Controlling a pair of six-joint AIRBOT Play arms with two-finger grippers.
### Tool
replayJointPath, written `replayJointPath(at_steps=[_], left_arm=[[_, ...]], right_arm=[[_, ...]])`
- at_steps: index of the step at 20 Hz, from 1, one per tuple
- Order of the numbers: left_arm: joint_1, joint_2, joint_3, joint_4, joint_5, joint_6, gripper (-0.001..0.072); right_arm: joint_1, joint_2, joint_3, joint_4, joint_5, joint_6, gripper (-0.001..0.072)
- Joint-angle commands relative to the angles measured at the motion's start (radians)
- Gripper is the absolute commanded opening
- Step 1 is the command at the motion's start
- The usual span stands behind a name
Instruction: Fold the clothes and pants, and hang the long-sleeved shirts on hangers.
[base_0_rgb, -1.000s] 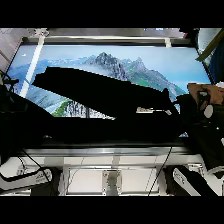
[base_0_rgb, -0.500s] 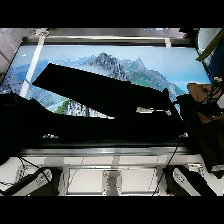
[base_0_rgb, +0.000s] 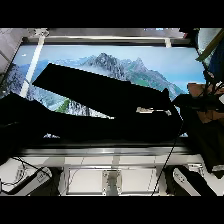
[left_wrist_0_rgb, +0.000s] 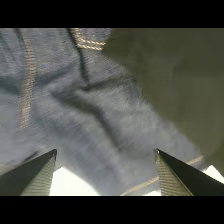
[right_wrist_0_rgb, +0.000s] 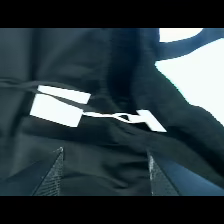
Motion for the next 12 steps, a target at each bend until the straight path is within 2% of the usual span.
replayJointPath(at_steps=[1,8,9,10,11,12], left_arm=[[0.038,-0.017,-0.078,-0.137,0.189,-0.01,0.0704],[0.067,-0.148,-0.078,-0.084,0.226,-0.007,0.0702],[0.069,-0.16,-0.078,-0.092,0.241,-0.008,0.0674],[0.069,-0.172,-0.078,-0.105,0.253,-0.008,0.0566],[0.069,-0.184,-0.078,-0.114,0.261,-0.009,0.0496],[0.069,-0.194,-0.078,-0.127,0.267,-0.011,0.0486]], right_arm=[[0.001,-0.001,0.001,0.117,0.003,-0.011,0.0559],[0.001,-0.001,0.001,0.125,0.029,-0.009,0.0558],[0.001,-0.001,0.001,0.126,0.029,-0.006,0.0558],[0.001,-0.001,0.001,0.126,0.029,-0.006,0.0558],[0.001,-0.001,0.002,0.126,0.029,-0.006,0.0558],[0.001,-0.001,0.002,0.126,0.029,-0.005,0.0558]])
